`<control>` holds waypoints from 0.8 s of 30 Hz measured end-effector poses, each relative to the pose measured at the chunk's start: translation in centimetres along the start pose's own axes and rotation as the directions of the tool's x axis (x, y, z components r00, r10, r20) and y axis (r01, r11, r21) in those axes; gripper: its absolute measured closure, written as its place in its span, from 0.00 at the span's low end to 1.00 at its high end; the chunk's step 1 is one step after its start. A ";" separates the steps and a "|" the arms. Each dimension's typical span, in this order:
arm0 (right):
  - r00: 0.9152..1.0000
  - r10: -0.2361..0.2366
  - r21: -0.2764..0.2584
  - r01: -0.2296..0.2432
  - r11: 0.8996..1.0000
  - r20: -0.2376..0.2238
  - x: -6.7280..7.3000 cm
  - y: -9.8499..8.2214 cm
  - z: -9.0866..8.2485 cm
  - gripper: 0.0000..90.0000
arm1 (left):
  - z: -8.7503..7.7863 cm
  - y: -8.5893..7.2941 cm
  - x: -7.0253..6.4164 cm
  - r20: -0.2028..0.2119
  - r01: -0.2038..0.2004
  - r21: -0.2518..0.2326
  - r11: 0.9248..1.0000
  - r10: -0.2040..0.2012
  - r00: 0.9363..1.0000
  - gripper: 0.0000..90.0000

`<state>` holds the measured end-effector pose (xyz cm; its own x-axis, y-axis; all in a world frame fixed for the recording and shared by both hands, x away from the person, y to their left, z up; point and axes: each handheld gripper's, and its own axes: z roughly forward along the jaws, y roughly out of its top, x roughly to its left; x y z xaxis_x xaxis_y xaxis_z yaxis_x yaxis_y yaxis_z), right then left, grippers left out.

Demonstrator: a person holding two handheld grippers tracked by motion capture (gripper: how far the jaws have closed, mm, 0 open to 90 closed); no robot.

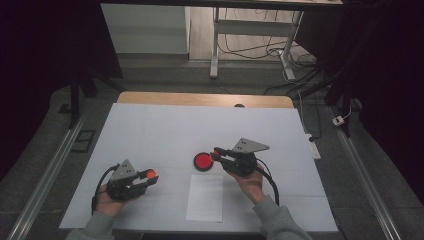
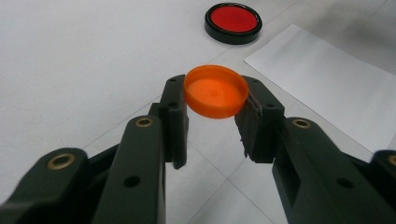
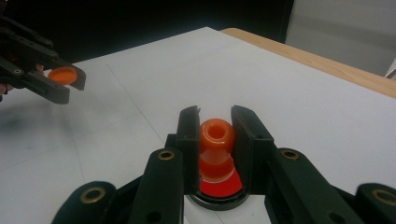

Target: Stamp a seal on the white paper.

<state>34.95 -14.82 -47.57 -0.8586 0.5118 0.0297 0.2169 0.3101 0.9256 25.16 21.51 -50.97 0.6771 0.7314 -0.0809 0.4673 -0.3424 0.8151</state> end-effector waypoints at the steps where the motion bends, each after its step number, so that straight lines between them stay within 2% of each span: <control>1: 1.000 0.002 0.000 -0.002 1.000 -0.001 0.0 0.0 0.0 0.81 | 0.0 0.0 0.0 -0.001 0.000 -0.001 1.000 0.000 1.000 0.72; 24: 1.000 -0.013 0.031 0.013 0.999 -0.024 0.7 -0.5 -0.7 0.81 | 0.0 0.0 0.0 0.000 0.003 -0.003 1.000 -0.003 1.000 0.72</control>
<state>33.92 -15.20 -47.79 -0.8722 0.4884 0.0271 0.2199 0.3419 0.9137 25.15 21.53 -50.94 0.6760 0.7322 -0.0833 0.4673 -0.3385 0.8167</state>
